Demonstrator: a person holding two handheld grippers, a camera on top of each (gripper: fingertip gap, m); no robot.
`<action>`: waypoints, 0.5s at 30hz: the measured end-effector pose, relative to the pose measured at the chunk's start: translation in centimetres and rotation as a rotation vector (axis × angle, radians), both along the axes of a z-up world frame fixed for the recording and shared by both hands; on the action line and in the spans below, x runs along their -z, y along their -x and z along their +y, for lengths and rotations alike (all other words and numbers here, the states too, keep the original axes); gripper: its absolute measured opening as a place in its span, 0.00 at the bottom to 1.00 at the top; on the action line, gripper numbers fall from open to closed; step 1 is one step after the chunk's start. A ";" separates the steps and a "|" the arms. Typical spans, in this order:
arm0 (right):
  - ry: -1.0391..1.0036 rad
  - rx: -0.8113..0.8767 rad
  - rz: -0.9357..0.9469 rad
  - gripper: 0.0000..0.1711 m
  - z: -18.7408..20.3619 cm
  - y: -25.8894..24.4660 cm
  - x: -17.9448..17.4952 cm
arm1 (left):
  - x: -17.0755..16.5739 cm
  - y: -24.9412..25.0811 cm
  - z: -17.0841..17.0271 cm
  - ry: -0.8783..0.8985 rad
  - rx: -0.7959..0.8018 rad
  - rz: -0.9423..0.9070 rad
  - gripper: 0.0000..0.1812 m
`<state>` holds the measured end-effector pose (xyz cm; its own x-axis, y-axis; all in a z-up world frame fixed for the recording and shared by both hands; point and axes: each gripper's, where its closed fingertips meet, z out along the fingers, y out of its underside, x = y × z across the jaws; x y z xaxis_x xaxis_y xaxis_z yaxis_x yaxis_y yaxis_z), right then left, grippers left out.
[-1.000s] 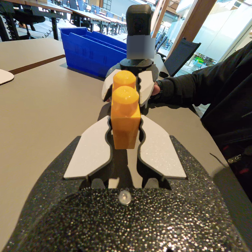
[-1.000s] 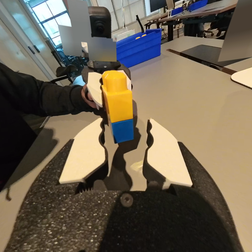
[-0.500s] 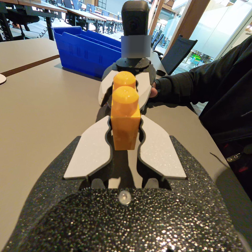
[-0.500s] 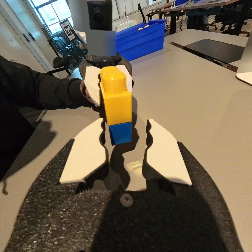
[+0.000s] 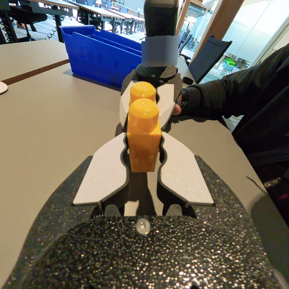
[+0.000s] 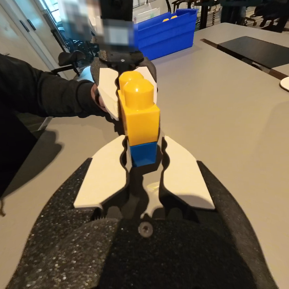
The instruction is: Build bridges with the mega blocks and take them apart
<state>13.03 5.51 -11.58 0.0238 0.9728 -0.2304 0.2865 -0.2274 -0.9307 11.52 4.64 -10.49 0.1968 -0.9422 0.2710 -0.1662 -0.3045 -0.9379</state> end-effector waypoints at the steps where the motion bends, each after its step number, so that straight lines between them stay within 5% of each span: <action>1: -0.004 -0.006 -0.003 0.23 -0.1 0.0 0.0 | 0.0 0.0 0.0 0.001 -0.002 0.002 0.20; 15: 0.008 -0.058 -0.028 0.22 -0.8 0.1 0.4 | -0.5 0.1 0.1 0.027 -0.002 -0.050 0.20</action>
<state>12.95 4.66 -11.97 -0.0259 0.9709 -0.2379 0.3249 -0.2169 -0.9205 11.43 4.75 -9.97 0.1838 -0.9340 0.3063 -0.1186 -0.3304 -0.9364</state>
